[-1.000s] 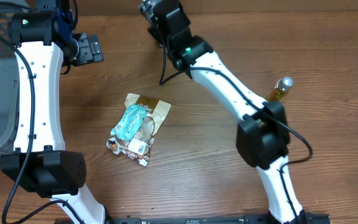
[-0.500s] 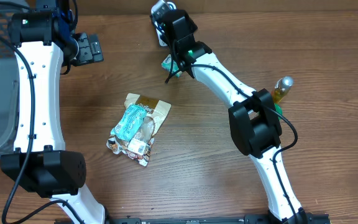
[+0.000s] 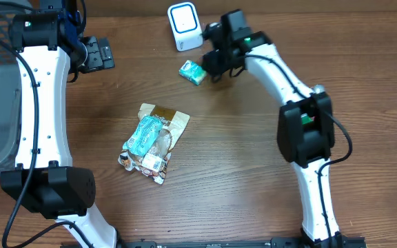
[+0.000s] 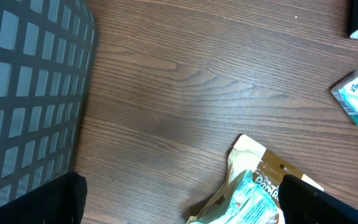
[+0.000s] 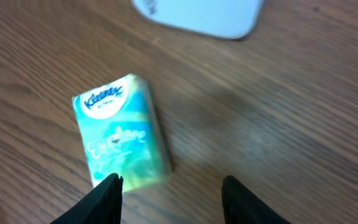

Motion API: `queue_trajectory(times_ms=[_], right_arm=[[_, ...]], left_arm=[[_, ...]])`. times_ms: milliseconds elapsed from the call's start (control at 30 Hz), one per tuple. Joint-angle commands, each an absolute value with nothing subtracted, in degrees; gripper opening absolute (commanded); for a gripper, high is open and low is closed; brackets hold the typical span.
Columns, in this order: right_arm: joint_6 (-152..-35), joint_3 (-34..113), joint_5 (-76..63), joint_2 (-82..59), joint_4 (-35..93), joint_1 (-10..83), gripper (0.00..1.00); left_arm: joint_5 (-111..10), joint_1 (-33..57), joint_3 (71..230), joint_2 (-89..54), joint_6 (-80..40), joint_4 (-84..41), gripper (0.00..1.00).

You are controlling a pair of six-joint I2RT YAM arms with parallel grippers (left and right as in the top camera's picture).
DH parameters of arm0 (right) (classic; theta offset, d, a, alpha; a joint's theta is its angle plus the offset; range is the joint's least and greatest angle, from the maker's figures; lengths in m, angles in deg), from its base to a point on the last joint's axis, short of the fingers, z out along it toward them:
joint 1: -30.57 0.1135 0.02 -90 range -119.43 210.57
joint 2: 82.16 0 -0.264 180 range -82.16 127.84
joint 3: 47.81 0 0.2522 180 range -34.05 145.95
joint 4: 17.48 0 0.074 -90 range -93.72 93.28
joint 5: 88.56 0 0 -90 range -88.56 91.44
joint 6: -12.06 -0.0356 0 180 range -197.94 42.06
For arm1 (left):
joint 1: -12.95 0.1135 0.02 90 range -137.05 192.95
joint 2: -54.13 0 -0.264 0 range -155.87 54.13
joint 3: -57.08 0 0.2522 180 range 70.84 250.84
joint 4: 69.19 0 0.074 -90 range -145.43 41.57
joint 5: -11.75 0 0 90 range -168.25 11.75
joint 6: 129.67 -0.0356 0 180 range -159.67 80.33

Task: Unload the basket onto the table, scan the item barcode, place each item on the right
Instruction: 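Carry the Kleenex pack up to the white scanner and hold it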

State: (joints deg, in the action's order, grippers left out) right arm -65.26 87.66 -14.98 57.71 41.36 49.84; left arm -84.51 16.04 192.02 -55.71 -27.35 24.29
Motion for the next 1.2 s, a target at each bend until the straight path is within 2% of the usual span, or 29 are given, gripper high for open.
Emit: queue_trajectory(times_ms=[0,167,533,667,833,967,1100,1167], right_arm=[[-66.0,86.04,-22.28,54.48,39.33,49.27,0.48],[-65.98,85.93,-24.97,54.91,36.73,50.04,0.48],[-67.46,85.93,-21.15,63.11,33.29,50.76,0.47],[-67.46,85.93,-21.12,64.84,34.93,51.15,0.39],[-67.49,86.96,-21.1,64.01,34.74,51.41,0.04],[-67.68,92.07,-16.64,57.01,34.28,51.68,0.04],[-65.39,93.67,6.35,53.38,23.79,55.94,0.04],[-63.99,93.49,13.13,54.34,19.28,57.49,0.04]], left_arm=[[-84.62,15.91,192.76,-54.84,-26.78,24.22,1.0],[-84.62,15.93,192.76,-54.84,-26.78,24.22,1.0],[-84.62,15.93,192.76,-54.84,-26.78,24.22,1.0],[-84.62,15.86,192.76,-54.84,-26.78,24.22,0.99],[-84.62,15.91,192.76,-54.84,-26.76,24.22,0.99],[-84.62,15.89,192.76,-54.84,-26.78,24.22,1.0],[-84.62,15.89,192.76,-54.84,-26.78,24.22,1.0],[-84.62,15.89,192.76,-54.84,-26.78,24.22,1.0]])
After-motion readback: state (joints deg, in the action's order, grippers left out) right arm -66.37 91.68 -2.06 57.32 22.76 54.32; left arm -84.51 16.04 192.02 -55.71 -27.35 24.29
